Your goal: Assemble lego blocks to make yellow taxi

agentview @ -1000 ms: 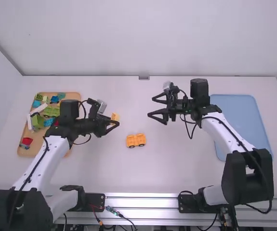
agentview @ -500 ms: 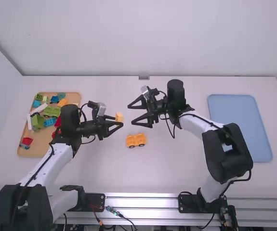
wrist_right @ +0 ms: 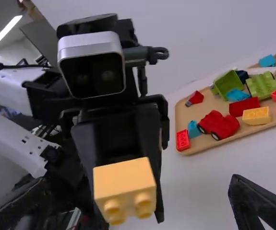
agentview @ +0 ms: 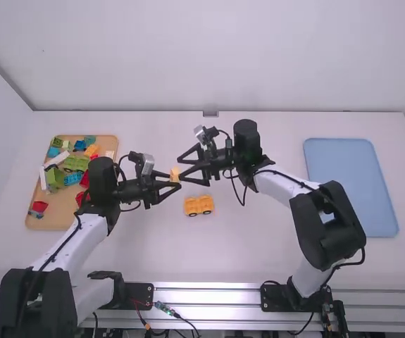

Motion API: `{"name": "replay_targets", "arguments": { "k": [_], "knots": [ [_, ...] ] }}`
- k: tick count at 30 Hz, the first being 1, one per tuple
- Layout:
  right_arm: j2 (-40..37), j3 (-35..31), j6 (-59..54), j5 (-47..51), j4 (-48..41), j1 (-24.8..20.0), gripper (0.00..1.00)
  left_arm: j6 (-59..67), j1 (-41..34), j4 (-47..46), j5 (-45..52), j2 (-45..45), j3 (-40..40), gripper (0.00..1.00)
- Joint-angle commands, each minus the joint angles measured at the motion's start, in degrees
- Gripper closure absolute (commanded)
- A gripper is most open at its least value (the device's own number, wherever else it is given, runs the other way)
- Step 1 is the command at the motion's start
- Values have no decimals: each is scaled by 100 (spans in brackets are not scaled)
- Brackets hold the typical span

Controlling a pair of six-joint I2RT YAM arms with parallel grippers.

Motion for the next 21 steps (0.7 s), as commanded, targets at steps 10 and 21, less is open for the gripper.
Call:
{"name": "replay_targets", "arguments": {
  "k": [10,21],
  "knots": [
    [31,96,-317,136,58,240,6,-839,-48,772,149,-52,-28,98],
    [31,96,37,94,801,269,30,-876,-48,962,168,-52,-98,98]
  ]
}}
